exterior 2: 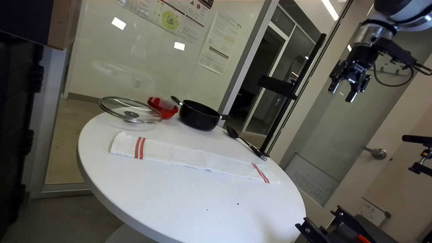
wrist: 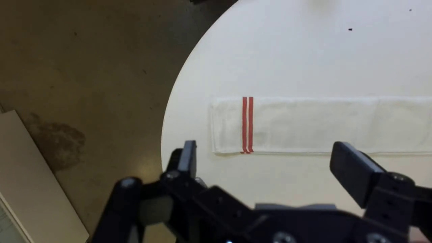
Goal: Fold the white towel
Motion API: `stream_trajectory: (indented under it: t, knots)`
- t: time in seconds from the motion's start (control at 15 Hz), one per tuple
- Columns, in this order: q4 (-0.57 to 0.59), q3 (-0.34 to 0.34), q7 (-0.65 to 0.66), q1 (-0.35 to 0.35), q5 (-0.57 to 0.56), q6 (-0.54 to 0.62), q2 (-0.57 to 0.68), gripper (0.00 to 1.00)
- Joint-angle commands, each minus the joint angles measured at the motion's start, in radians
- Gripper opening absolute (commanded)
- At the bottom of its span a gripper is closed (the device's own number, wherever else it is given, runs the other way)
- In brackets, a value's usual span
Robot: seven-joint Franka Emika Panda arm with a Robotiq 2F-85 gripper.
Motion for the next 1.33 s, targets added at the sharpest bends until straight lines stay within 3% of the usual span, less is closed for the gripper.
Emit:
stream_trajectory:
  t: [0.0, 0.33, 0.6, 1.0, 1.27]
  knots:
    - [0.005, 0.002, -0.007, -0.009, 0.001, 0.007, 0.03, 1.0]
    - [0.02, 0.007, 0.008, -0.007, -0.006, 0.026, 0.072, 1.0]
    - [0.023, 0.002, 0.008, -0.003, 0.006, 0.102, 0.198, 1.0]
    - [0.095, -0.011, 0.034, -0.022, -0.014, 0.381, 0.497, 1.0]
    - [0.22, -0.055, 0.18, -0.005, -0.091, 0.481, 0.745, 1.0]
